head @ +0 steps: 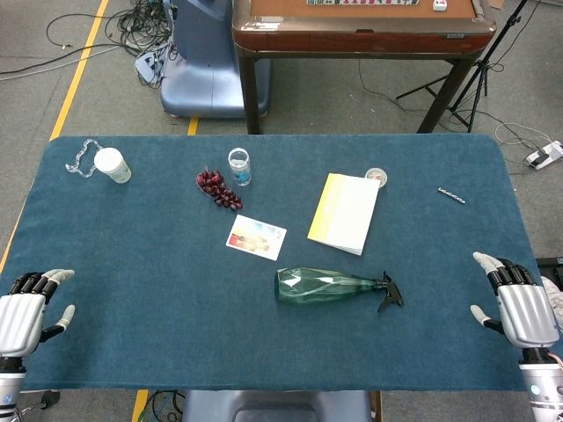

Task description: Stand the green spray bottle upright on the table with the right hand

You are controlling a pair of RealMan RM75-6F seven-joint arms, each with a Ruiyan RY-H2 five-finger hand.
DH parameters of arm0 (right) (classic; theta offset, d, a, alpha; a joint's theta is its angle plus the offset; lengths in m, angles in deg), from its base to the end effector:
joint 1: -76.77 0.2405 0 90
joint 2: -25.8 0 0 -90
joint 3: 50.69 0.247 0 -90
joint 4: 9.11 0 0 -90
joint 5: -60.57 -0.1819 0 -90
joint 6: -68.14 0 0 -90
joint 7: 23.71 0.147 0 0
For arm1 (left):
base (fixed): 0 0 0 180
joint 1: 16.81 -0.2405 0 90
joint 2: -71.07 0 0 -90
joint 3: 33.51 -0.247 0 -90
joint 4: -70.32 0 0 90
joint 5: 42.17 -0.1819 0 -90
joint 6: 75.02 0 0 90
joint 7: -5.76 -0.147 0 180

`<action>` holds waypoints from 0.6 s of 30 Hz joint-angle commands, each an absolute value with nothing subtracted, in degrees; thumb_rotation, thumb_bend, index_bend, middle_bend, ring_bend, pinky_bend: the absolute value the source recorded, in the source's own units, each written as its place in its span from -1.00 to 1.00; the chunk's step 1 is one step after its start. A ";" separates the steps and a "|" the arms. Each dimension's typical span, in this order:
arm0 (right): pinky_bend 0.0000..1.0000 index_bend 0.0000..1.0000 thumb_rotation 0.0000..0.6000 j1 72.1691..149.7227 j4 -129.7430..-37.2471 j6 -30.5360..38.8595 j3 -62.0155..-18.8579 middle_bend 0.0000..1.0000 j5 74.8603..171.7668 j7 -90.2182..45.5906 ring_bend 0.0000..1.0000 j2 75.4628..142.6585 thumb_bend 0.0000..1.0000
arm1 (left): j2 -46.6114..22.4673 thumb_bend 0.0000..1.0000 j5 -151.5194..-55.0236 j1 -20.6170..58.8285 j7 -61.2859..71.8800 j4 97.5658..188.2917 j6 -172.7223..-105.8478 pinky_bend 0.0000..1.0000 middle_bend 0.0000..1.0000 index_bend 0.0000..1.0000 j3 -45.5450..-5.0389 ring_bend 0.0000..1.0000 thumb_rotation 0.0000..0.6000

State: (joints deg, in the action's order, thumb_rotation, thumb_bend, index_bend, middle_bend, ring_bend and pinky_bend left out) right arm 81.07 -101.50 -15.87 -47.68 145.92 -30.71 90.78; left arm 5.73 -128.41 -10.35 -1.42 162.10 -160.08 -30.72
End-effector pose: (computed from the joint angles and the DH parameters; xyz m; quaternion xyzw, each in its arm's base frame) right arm -0.2948 -0.1785 0.1747 0.6125 -0.3658 0.3486 0.6078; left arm -0.2865 0.1889 0.1747 -0.6217 -0.3441 -0.3646 0.6018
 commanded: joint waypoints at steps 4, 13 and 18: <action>-0.54 -0.67 1.00 81.13 -101.56 -15.86 -47.77 -0.55 146.28 -30.40 -0.68 90.74 -0.70 | 5.68 -0.28 -128.42 -10.39 -1.66 162.14 -159.94 -0.65 -0.47 -0.50 -30.95 -0.51 1.00; -0.54 -0.67 1.00 81.63 -102.04 -15.44 -48.11 -0.55 147.54 -30.32 -0.68 90.52 -0.70 | 5.63 -0.28 -128.50 -10.62 -1.95 162.22 -160.31 -0.65 -0.47 -0.50 -31.08 -0.51 1.00; -0.54 -0.67 1.00 82.97 -102.43 -13.84 -48.60 -0.55 149.34 -30.32 -0.68 90.28 -0.70 | 5.71 -0.28 -128.62 -10.64 -2.08 162.50 -160.46 -0.65 -0.47 -0.50 -31.07 -0.51 1.00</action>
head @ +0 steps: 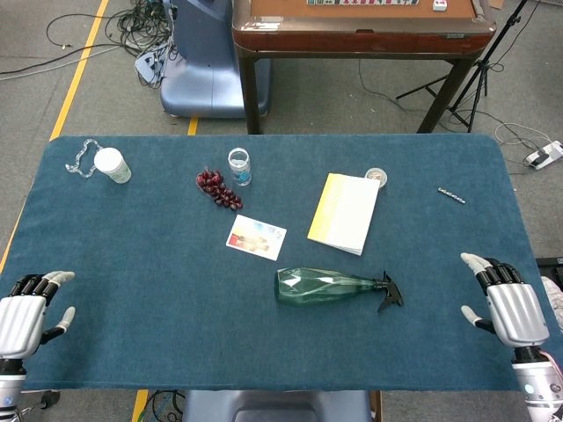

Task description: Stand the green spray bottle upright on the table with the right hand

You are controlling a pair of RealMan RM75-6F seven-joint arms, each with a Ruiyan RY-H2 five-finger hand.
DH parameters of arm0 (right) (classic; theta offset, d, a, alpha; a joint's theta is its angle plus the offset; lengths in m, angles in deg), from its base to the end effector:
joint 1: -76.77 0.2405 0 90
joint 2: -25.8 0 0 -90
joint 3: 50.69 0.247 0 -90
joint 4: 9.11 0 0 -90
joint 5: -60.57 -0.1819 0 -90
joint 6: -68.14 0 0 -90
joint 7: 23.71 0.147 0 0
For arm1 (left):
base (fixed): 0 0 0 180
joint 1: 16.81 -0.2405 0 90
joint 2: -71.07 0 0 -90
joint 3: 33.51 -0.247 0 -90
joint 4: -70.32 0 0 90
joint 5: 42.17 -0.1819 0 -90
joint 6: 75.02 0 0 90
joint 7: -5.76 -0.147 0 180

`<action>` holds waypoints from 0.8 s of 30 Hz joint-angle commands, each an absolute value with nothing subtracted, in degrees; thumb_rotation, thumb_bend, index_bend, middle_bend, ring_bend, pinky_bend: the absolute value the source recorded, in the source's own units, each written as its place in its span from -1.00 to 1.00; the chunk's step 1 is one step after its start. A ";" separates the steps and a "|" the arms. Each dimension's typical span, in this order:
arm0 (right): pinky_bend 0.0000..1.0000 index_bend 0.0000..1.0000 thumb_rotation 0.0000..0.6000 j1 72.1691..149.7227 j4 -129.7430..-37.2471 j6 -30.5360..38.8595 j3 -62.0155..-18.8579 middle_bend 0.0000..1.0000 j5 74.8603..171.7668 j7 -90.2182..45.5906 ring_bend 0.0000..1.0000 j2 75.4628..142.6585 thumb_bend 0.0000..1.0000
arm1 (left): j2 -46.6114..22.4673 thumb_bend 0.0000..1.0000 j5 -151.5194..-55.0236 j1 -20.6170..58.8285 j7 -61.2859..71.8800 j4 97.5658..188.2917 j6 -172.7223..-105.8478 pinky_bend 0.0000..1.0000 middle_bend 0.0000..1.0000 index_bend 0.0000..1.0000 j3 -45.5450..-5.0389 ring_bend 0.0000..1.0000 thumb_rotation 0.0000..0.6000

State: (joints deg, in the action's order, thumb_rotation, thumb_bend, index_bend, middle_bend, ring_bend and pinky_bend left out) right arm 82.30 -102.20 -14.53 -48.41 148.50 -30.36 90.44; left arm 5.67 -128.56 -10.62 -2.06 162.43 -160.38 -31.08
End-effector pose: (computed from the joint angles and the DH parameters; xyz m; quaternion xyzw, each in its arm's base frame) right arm -0.2854 -0.1819 0.1680 0.6353 -0.3616 0.3562 0.5820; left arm -0.2862 0.1863 0.1736 -0.6229 -0.3438 -0.3618 0.6024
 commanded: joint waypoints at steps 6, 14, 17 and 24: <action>-0.54 -0.67 1.00 86.19 -103.28 -10.71 -48.91 -0.55 152.80 -30.20 -0.68 89.85 -0.70 | 5.66 -0.28 -128.83 -10.75 -2.37 162.78 -160.75 -0.65 -0.47 -0.50 -31.15 -0.51 1.00; -0.53 -0.67 1.00 92.91 -104.36 -3.80 -48.88 -0.48 157.41 -29.70 -0.68 90.32 -0.70 | 5.70 -0.28 -128.79 -11.02 -2.85 163.18 -161.08 -0.65 -0.47 -0.49 -31.22 -0.51 1.00; -0.53 -0.67 1.00 95.57 -104.66 -1.12 -48.86 -0.47 158.90 -29.40 -0.68 90.77 -0.67 | 5.62 -0.28 -128.80 -11.14 -3.03 163.33 -161.21 -0.65 -0.47 -0.49 -31.27 -0.51 1.00; -0.53 -0.67 1.00 101.08 -104.95 3.74 -48.67 -0.47 161.53 -28.26 -0.68 92.05 -0.55 | 5.84 -0.28 -128.57 -11.34 -3.43 163.72 -161.40 -0.65 -0.47 -0.49 -31.22 -0.51 1.00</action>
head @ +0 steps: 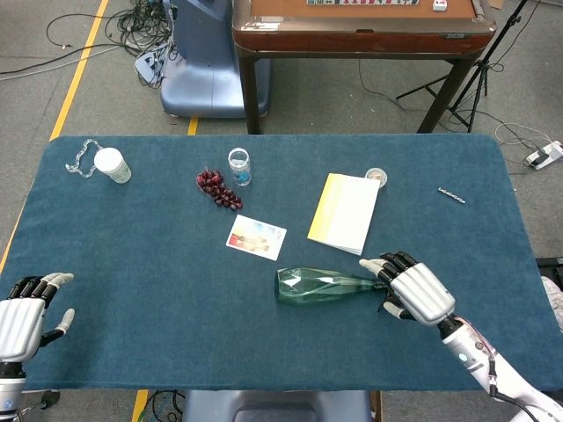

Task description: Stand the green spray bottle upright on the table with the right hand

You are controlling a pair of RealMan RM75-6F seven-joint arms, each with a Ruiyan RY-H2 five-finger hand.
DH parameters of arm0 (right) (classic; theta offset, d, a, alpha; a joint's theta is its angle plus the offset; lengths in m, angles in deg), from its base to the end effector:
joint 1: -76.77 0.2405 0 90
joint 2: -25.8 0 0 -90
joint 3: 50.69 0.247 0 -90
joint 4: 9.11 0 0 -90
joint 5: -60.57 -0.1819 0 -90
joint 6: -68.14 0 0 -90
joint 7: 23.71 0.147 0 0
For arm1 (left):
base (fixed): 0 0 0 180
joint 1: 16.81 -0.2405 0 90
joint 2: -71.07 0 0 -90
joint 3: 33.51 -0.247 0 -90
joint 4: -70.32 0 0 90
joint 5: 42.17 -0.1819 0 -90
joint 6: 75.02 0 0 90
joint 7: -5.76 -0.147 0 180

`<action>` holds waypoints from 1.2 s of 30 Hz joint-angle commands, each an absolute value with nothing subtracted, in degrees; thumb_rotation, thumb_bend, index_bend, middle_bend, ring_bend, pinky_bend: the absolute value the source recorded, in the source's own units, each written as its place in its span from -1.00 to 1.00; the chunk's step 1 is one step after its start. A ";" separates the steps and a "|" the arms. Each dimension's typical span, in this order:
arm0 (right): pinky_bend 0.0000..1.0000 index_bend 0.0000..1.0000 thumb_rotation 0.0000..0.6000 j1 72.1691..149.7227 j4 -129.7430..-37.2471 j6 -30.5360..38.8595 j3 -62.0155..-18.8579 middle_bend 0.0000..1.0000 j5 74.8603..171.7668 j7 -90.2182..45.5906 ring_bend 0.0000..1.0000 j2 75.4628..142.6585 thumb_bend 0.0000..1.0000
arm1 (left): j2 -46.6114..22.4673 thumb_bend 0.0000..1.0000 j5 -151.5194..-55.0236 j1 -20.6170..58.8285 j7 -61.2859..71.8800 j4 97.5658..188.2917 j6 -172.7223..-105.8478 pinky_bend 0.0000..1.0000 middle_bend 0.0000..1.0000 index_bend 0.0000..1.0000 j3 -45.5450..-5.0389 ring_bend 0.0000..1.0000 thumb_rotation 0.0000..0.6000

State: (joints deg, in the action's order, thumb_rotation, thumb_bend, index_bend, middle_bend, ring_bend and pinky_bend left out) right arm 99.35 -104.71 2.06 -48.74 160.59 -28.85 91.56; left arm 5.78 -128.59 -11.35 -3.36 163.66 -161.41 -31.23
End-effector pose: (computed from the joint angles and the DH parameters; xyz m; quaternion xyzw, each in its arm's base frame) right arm -0.2031 -0.2365 0.1098 0.7890 -0.2844 0.3818 0.3883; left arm -0.2841 0.1818 0.1745 -0.6186 -0.3424 -0.3613 0.6079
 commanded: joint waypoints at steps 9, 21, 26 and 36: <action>-0.54 -0.67 1.00 108.12 -105.29 10.16 -49.32 -0.47 165.19 -28.60 -0.68 93.62 -0.27 | 5.95 -0.28 -128.56 -11.31 -4.16 164.41 -161.45 -0.65 -0.47 -0.49 -31.09 -0.51 1.00; -0.53 -0.67 1.00 114.81 -102.80 12.82 -52.07 -0.48 171.16 -26.79 -0.69 97.16 -0.13 | 6.14 -0.28 -128.13 -11.74 -4.90 164.99 -161.98 -0.65 -0.47 -0.49 -30.94 -0.51 1.00; -0.54 -0.67 1.00 116.89 -101.11 12.93 -53.47 -0.48 173.22 -25.83 -0.69 98.74 -0.13 | 6.29 -0.28 -128.19 -11.74 -5.55 165.57 -162.03 -0.65 -0.47 -0.49 -30.90 -0.51 1.00; -0.63 -0.67 1.00 119.94 -97.35 12.15 -54.30 -0.48 176.75 -29.92 -0.69 100.76 -0.14 | 6.57 -0.28 -128.15 -11.97 -6.21 166.31 -162.51 -0.65 -0.47 -0.49 -30.75 -0.51 1.00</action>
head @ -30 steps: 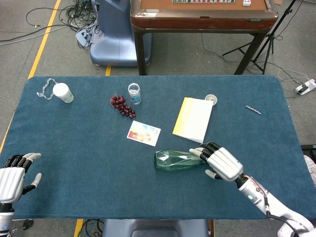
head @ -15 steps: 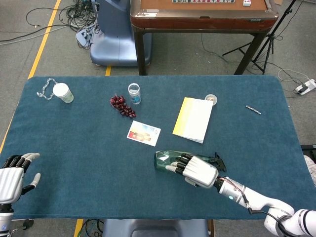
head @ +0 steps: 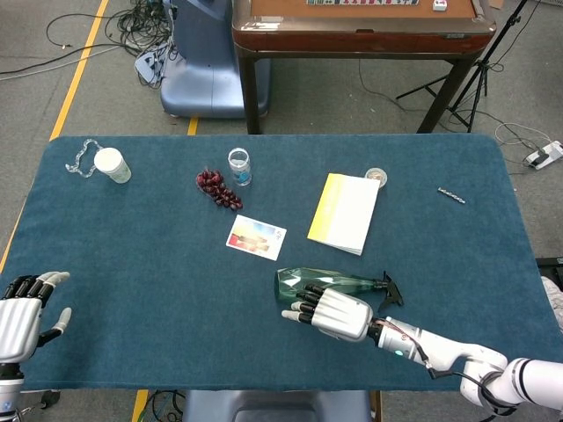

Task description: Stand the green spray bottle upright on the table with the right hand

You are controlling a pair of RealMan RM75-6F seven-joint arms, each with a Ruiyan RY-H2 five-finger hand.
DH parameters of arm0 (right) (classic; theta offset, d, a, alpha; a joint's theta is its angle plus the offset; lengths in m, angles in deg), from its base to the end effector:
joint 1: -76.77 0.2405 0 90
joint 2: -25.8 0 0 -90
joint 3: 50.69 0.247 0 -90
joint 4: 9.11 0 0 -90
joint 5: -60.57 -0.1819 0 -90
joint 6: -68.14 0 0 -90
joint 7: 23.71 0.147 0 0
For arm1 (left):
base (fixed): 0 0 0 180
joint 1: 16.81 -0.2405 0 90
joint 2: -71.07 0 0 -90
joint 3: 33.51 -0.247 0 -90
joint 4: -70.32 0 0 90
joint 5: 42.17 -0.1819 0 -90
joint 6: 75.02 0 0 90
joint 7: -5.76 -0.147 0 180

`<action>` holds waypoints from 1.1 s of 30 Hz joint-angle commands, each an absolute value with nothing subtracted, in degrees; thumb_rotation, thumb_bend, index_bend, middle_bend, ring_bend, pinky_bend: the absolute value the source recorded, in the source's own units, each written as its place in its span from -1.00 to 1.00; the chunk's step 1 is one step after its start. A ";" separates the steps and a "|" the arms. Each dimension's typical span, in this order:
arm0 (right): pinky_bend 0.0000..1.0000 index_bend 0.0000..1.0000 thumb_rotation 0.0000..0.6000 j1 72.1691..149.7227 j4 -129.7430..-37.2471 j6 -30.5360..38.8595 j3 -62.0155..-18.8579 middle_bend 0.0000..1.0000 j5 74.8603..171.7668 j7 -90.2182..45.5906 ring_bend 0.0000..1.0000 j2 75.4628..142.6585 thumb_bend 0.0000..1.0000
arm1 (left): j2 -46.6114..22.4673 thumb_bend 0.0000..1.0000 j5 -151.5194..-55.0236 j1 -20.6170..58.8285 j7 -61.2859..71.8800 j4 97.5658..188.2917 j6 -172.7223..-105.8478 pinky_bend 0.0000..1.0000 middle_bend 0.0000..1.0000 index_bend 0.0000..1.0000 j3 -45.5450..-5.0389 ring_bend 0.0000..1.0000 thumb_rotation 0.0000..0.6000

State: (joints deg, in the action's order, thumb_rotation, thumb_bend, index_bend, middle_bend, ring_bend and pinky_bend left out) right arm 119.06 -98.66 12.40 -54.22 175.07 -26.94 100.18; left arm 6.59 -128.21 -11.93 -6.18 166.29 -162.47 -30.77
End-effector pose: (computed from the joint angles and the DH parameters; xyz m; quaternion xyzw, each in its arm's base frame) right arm -0.1323 -0.2475 0.0327 0.9098 -0.1096 0.3531 0.1888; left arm -0.2781 0.1797 0.1792 -0.6131 -0.3346 -0.3589 0.6191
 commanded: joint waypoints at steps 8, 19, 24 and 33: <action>-0.73 -0.67 1.00 122.06 -96.04 13.99 -54.61 -0.48 177.41 -34.55 -0.72 102.23 -0.16 | 6.60 -0.28 -128.28 -12.23 -5.99 166.32 -162.93 -0.65 -0.47 -0.49 -30.73 -0.51 1.00; -0.87 -0.67 1.00 124.57 -90.21 15.79 -53.78 -0.48 175.33 -36.83 -0.75 106.07 -0.15 | 6.50 -0.28 -128.41 -12.46 -4.70 165.38 -163.50 -0.65 -0.47 -0.48 -30.47 -0.51 1.00; -0.91 -0.67 1.00 125.65 -87.68 16.77 -52.53 -0.48 172.91 -36.90 -0.75 107.50 -0.15 | 6.52 -0.28 -128.42 -12.50 -4.59 165.30 -163.57 -0.65 -0.47 -0.47 -30.42 -0.51 1.00; -0.91 -0.67 1.00 126.60 -81.32 19.43 -50.45 -0.48 166.00 -35.21 -0.75 109.17 -0.15 | 6.21 -0.28 -128.07 -12.55 -4.11 164.69 -163.14 -0.65 -0.47 -0.47 -30.51 -0.51 1.00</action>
State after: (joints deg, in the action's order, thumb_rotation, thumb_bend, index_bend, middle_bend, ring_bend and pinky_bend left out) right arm 126.40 -82.50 18.77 -50.94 167.15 -35.74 108.75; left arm 6.22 -128.08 -12.55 -4.13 164.70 -163.15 -30.50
